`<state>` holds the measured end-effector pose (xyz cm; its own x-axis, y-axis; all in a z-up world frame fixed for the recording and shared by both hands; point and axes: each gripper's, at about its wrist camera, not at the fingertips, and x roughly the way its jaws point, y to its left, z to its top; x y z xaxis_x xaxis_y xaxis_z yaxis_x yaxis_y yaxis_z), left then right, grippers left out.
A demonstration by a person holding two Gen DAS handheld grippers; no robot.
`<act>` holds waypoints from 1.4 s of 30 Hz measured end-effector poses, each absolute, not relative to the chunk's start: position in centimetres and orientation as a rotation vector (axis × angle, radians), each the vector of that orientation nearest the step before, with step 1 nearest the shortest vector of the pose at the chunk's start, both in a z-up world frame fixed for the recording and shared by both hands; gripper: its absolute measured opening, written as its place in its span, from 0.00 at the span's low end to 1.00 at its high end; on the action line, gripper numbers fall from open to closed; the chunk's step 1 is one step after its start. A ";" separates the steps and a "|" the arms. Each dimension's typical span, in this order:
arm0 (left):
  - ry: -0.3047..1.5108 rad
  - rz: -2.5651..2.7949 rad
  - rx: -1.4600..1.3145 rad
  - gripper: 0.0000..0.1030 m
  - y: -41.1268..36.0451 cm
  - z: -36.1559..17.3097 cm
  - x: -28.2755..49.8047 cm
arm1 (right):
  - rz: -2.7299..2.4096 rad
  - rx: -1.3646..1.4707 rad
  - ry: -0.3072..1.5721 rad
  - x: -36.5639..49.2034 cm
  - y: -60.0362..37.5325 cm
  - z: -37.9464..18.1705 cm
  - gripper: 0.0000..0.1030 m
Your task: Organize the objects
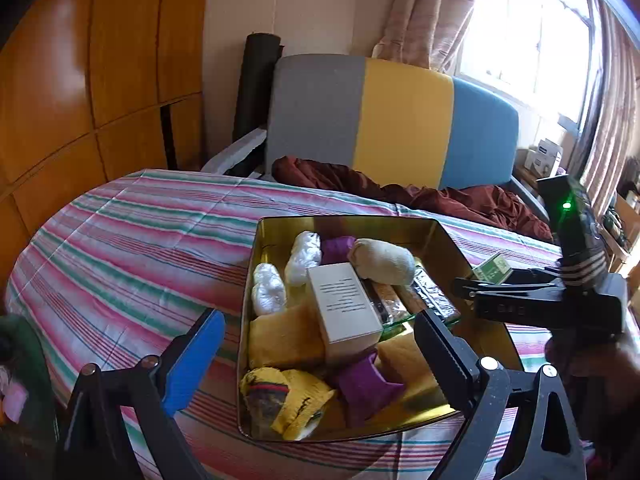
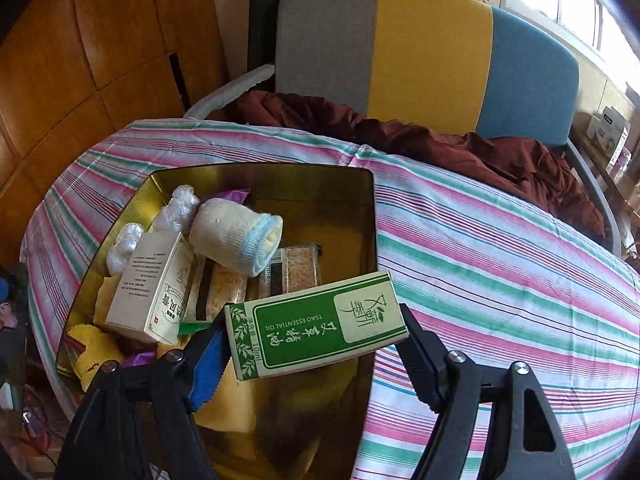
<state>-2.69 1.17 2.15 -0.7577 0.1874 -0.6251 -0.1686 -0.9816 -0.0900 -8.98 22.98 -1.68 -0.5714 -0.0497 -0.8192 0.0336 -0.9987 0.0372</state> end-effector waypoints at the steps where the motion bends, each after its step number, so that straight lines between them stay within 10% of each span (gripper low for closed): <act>1: -0.049 2.783 -0.997 0.94 0.9 2.0 -2.7 | -2.739 1.448 -0.022 -9.4 22.6 -2.1 0.75; 42: -0.029 2.976 -1.032 1.00 -0.1 0.8 1.4 | -3.122 1.273 -0.088 1.6 22.3 0.8 0.81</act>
<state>1.35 -0.13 0.78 -0.7851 -0.0020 -0.6193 0.0138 -0.9998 -0.0144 1.65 22.26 0.80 -0.6924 0.1922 -0.6954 -0.2311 -0.9722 -0.0386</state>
